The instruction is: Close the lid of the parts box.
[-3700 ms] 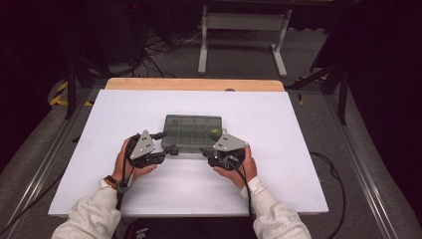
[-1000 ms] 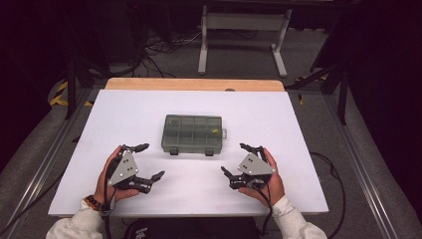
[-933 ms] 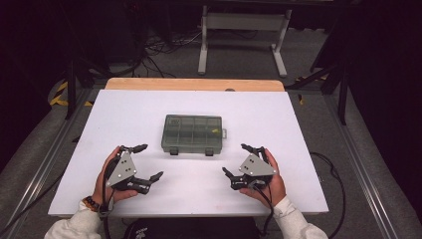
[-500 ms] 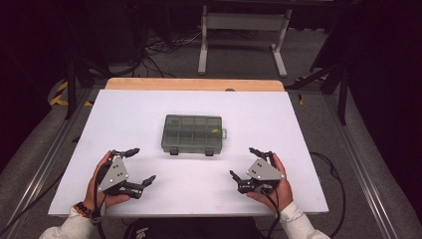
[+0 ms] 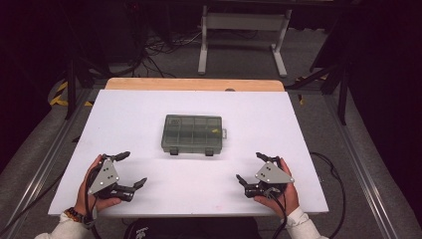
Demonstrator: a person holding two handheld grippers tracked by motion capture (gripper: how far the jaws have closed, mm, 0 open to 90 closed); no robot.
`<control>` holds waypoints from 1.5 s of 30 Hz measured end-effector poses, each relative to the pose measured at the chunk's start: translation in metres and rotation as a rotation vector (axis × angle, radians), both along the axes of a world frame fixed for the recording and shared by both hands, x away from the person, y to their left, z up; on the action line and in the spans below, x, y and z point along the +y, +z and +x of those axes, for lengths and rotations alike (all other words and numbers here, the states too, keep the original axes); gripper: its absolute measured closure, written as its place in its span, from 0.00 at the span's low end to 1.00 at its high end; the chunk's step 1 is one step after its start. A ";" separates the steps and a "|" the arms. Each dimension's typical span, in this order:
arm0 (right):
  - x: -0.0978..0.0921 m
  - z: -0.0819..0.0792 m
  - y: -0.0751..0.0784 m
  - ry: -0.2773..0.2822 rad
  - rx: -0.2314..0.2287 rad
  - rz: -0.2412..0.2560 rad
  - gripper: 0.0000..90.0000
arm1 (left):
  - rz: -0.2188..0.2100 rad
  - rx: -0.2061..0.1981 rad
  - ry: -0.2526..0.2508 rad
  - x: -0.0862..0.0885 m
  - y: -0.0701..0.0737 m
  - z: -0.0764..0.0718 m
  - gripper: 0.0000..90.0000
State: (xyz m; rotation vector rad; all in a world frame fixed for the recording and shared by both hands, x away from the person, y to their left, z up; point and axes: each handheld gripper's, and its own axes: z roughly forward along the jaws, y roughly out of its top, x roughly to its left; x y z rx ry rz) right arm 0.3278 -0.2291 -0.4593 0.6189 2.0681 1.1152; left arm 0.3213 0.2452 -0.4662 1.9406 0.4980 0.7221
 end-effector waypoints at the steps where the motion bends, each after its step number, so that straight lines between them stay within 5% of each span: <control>1: -0.001 -0.001 0.000 0.004 -0.001 0.006 0.09 | -0.007 0.007 0.004 0.001 0.000 -0.001 0.06; 9: -0.003 -0.001 -0.001 0.014 -0.002 0.020 0.08 | -0.032 0.017 0.025 0.012 -0.003 -0.005 0.06; 45: -0.001 -0.003 0.003 0.018 -0.021 0.026 0.08 | 0.009 0.025 0.003 0.004 -0.007 0.000 0.06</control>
